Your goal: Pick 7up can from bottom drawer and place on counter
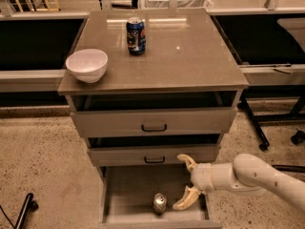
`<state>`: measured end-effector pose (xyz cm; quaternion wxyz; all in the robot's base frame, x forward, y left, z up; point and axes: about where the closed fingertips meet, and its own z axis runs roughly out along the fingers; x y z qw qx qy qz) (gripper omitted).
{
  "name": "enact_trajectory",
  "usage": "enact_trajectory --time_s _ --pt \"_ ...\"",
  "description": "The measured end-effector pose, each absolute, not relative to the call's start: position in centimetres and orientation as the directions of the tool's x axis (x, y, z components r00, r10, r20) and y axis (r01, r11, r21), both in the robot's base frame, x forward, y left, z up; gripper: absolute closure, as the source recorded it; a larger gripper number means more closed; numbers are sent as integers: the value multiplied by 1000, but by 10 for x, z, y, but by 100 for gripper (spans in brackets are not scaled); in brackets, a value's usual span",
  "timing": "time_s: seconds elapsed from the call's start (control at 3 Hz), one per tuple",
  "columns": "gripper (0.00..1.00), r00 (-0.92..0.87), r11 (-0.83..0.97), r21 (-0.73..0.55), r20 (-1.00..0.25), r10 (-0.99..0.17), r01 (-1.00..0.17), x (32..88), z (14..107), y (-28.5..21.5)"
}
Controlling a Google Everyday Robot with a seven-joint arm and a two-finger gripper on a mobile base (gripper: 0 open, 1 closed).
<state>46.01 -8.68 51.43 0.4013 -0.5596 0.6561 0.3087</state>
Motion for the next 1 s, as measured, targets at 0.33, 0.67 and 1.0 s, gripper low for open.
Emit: enact_trajectory --time_s 0.33,0.67,1.0 --pt "0 82 78 -113 -942 -325 -991 468 472 -81" --pt "0 78 66 -103 -948 -308 -992 462 463 -75" --pt "0 14 84 -43 -948 -317 -996 476 439 -76"
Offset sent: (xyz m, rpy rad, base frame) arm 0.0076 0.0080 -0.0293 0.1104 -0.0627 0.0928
